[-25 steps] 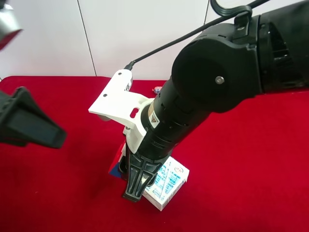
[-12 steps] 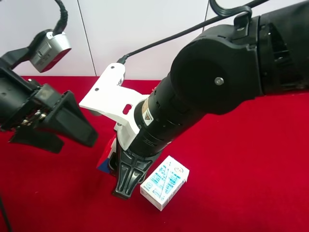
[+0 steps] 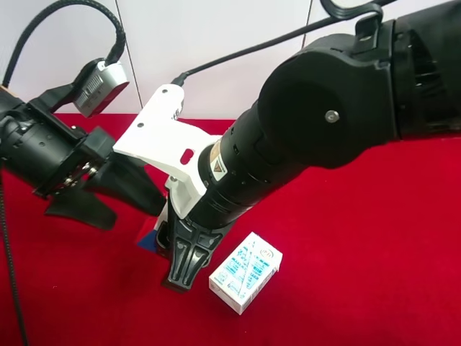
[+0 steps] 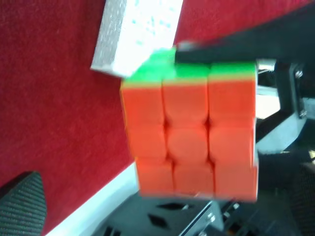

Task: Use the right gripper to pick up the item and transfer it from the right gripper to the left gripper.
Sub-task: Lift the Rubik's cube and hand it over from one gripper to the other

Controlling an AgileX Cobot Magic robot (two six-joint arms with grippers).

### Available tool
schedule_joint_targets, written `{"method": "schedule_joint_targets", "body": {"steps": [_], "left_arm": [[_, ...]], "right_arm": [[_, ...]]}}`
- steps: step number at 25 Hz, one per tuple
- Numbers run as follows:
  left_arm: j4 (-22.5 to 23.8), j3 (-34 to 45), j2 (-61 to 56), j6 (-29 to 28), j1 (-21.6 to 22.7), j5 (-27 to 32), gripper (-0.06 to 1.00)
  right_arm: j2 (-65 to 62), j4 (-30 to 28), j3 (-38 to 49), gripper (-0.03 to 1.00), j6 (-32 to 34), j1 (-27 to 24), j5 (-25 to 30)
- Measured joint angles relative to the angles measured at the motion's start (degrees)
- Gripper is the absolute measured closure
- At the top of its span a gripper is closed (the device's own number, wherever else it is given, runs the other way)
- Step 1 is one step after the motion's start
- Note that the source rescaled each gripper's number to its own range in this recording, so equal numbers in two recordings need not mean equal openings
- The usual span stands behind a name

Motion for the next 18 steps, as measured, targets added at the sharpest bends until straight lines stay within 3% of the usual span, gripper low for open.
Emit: {"method": "schedule_joint_targets", "body": {"steps": [4, 18], "left_arm": [[-2.7, -0.5, 2.1, 2.2, 0.2, -0.6, -0.05], [-5.3, -4.6, 7.8, 3.9, 0.7, 2.9, -0.05]], "right_arm": [[0.0, 0.2, 0.2, 0.97, 0.0, -0.1, -1.2], [-0.1, 0.3, 1.1, 0.97, 0.0, -0.2, -5.4]]}}
